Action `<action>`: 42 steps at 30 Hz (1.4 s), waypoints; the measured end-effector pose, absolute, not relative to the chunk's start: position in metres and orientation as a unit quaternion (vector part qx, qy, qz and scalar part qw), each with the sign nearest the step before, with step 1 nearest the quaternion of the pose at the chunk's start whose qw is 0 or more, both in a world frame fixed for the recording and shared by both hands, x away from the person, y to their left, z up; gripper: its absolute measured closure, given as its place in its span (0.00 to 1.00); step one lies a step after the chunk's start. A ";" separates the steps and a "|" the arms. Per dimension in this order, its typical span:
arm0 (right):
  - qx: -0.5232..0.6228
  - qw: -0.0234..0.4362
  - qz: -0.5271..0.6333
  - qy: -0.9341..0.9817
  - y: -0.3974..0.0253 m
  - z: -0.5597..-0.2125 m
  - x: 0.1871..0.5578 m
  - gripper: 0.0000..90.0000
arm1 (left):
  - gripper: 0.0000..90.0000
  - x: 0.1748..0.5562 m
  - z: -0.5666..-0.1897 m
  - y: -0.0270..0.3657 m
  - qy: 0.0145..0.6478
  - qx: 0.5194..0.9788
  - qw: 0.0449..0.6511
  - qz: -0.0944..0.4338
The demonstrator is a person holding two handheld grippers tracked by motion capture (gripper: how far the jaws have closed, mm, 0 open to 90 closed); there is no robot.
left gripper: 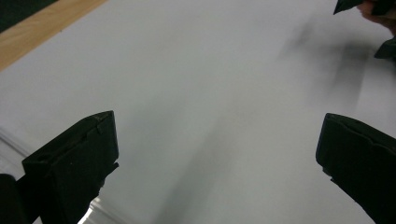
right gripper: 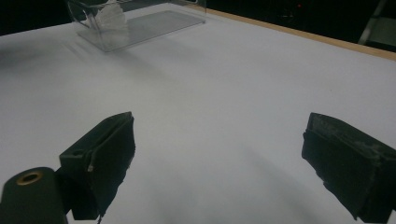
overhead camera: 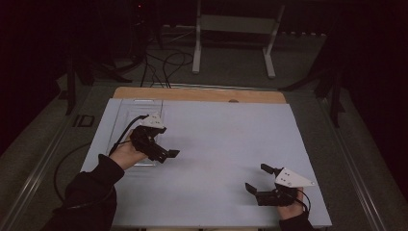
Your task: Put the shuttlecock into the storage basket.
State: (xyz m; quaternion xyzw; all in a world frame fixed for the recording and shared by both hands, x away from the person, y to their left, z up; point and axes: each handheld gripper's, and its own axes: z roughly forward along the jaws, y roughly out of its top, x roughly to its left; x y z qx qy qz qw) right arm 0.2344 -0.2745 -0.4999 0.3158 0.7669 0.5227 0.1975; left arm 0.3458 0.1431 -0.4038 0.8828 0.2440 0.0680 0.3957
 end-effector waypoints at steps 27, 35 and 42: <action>0.313 0.199 0.521 0.769 -0.274 -0.499 0.234 0.10 | 0.00 0.308 -0.433 0.097 0.204 0.884 0.419 0.028; 0.313 0.198 0.521 0.769 -0.274 -0.499 0.234 0.10 | 0.00 0.298 -0.454 0.093 0.196 0.890 0.412 0.012; 0.314 0.198 0.522 0.768 -0.275 -0.499 0.234 0.10 | 0.00 0.292 -0.471 0.100 0.196 0.890 0.412 0.001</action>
